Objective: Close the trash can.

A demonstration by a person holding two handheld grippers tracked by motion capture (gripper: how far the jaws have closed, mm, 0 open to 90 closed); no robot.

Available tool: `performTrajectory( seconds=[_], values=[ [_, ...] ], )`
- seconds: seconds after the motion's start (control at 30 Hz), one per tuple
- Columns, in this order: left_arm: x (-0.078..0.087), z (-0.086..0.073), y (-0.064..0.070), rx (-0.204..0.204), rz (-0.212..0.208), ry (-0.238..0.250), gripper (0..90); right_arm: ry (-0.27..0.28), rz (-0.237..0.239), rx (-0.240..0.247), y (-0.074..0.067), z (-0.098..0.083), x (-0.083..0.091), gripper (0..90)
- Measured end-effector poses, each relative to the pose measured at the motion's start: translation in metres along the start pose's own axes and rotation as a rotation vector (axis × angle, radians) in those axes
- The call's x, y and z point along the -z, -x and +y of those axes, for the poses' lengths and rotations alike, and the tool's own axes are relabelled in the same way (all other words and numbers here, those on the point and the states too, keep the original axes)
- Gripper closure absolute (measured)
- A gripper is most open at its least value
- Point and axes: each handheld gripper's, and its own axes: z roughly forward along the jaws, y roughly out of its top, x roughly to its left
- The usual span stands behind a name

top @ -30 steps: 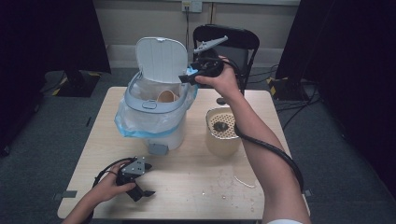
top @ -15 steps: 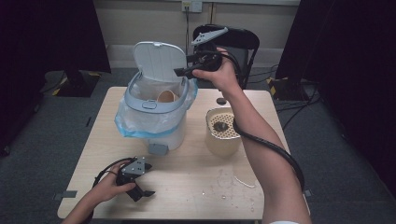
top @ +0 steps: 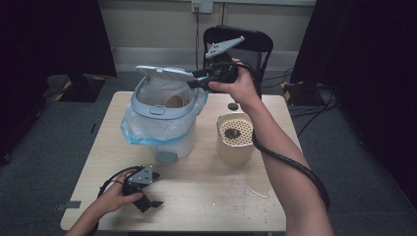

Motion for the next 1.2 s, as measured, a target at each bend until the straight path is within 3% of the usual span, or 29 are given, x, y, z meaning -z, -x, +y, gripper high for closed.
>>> performTrajectory(
  seconds=[0.23, 0.7, 1.03, 1.2],
  values=[
    [0.0, 0.0, 0.0, 0.0, 0.0, 0.0, 0.0, -0.009, 0.026, -0.006, 0.0041, -0.0028, 0.0002, 69.0],
    [0.0, 0.0, 0.0, 0.0, 0.0, 0.0, 0.0, -0.015, 0.035, 0.013, 0.0073, -0.0025, 0.0014, 75.0],
    [0.0001, 0.0, -0.0001, -0.002, 0.0, -0.002, 0.0, 0.01, 0.011, 0.009, 0.0036, 0.0018, 0.0007, 59.0],
    [0.0001, 0.0, 0.0, -0.001, 0.0, -0.001, 0.0, 0.016, 0.04, -0.007, 0.0026, 0.0014, -0.0004, 48.4]
  ],
)
